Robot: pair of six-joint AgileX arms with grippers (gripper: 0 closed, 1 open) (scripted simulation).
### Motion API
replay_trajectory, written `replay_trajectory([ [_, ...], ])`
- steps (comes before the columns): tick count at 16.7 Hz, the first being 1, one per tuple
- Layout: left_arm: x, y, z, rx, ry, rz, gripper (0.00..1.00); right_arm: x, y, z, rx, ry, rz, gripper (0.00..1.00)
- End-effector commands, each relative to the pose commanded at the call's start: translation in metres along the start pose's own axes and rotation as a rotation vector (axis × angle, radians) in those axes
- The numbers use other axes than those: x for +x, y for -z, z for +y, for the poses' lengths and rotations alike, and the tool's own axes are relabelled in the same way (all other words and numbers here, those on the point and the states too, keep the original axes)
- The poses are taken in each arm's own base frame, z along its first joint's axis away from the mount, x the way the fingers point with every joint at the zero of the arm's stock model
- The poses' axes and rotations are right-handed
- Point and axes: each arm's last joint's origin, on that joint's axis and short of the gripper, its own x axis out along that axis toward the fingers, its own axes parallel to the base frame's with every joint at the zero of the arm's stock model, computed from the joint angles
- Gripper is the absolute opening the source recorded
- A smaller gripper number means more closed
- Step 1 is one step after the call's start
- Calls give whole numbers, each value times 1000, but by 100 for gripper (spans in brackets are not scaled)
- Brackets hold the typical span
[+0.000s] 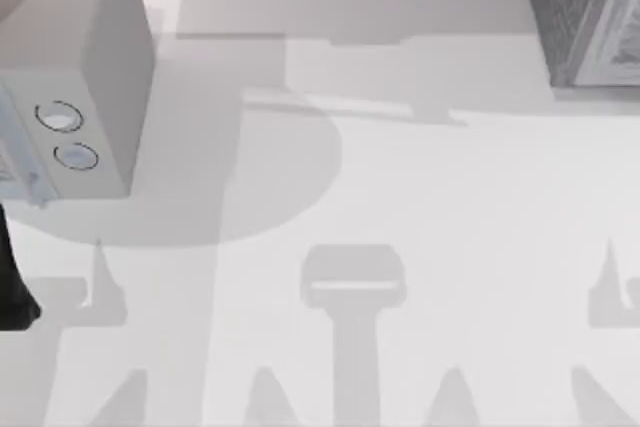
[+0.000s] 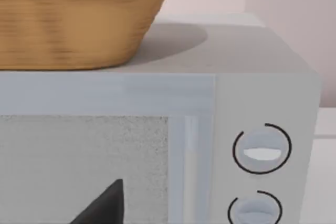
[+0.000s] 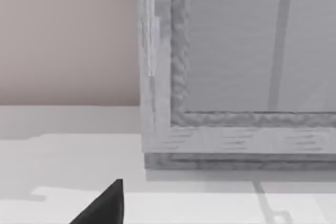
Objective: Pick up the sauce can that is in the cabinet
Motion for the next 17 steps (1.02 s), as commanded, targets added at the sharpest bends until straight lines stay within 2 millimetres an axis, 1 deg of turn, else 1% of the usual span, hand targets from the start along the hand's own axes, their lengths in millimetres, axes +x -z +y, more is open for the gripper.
replay_trajectory([
  [2, 0, 0, 0, 0, 0, 0, 100, 0, 0, 0, 0, 0, 0, 100],
  [4, 0, 0, 0, 0, 0, 0, 100, 0, -7, 0, 1, 1, 8, 100],
  [6, 0, 0, 0, 0, 0, 0, 100, 1, -24, 1, 0, 3, 23, 100],
  [7, 0, 0, 0, 0, 0, 0, 100, 2, -37, 1, -1, 5, 31, 100],
  [9, 0, 0, 0, 0, 0, 0, 100, 6, -71, 3, -6, 11, 42, 100],
  [10, 0, 0, 0, 0, 0, 0, 100, 9, -92, 3, -8, 14, 42, 100],
  [12, 0, 0, 0, 0, 0, 0, 100, 17, -141, 5, -11, 20, 25, 100],
  [13, 0, 0, 0, 0, 0, 0, 100, 23, -164, 7, -12, 22, 20, 100],
  [17, 0, 0, 0, 0, 0, 0, 100, 58, -238, 16, -15, 19, 29, 100],
])
